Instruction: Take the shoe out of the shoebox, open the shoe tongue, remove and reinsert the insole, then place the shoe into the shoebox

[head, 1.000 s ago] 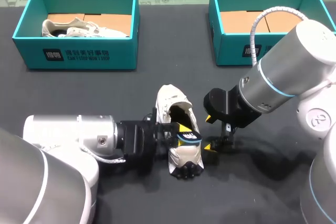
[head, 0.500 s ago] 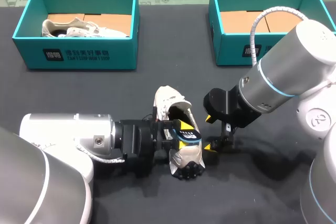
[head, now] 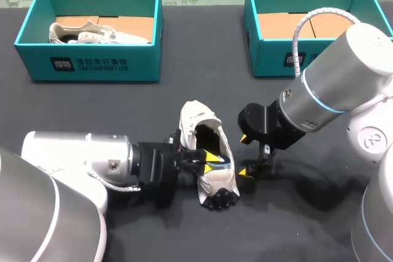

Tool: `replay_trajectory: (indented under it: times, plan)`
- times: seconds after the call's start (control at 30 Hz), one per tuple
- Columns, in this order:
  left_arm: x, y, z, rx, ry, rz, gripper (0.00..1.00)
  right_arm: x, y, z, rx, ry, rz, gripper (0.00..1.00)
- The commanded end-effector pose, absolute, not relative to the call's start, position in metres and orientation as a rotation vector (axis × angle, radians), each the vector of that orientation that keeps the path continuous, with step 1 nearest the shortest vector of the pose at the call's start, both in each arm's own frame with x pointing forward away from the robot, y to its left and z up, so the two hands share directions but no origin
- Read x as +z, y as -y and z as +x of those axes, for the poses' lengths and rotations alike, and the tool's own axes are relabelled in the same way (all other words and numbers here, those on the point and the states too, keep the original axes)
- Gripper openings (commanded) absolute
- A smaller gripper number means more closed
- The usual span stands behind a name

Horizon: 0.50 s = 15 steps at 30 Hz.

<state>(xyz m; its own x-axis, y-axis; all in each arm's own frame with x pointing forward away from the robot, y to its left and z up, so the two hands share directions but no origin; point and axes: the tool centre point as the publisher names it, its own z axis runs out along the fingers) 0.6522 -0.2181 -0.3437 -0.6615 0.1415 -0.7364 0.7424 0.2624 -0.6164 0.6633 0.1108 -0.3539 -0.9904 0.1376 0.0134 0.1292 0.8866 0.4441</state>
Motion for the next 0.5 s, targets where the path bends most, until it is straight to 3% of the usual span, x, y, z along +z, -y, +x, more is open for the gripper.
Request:
replay_trajectory:
  times: [0.03, 0.3, 0.33, 0.37, 0.4, 0.5]
  plan:
    - [-0.353, 0.225, 0.659, -1.395, -2.008, 0.806, 0.0, -0.355, -0.11, 0.662, 0.712, -3.031, 0.215, 1.0]
    - [-0.348, 0.224, 0.658, -1.426, -2.011, 0.798, 0.0, -0.355, -0.11, 0.662, 0.712, -3.031, 0.215, 1.0]
    - [-0.345, 0.223, 0.657, -1.443, -2.008, 0.792, 0.09, -0.355, -0.11, 0.662, 0.712, -3.031, 0.215, 1.0]
    - [-0.343, 0.223, 0.656, -1.449, -2.006, 0.79, 0.25, -0.355, -0.11, 0.662, 0.712, -3.031, 0.215, 1.0]
    - [-0.34, 0.222, 0.655, -1.453, -2.004, 0.788, 0.33, -0.355, -0.11, 0.662, 0.712, -3.031, 0.215, 1.0]
    - [-0.332, 0.22, 0.652, -1.48, -1.99, 0.782, 0.39, -0.355, -0.11, 0.662, 0.712, -3.031, 0.215, 1.0]
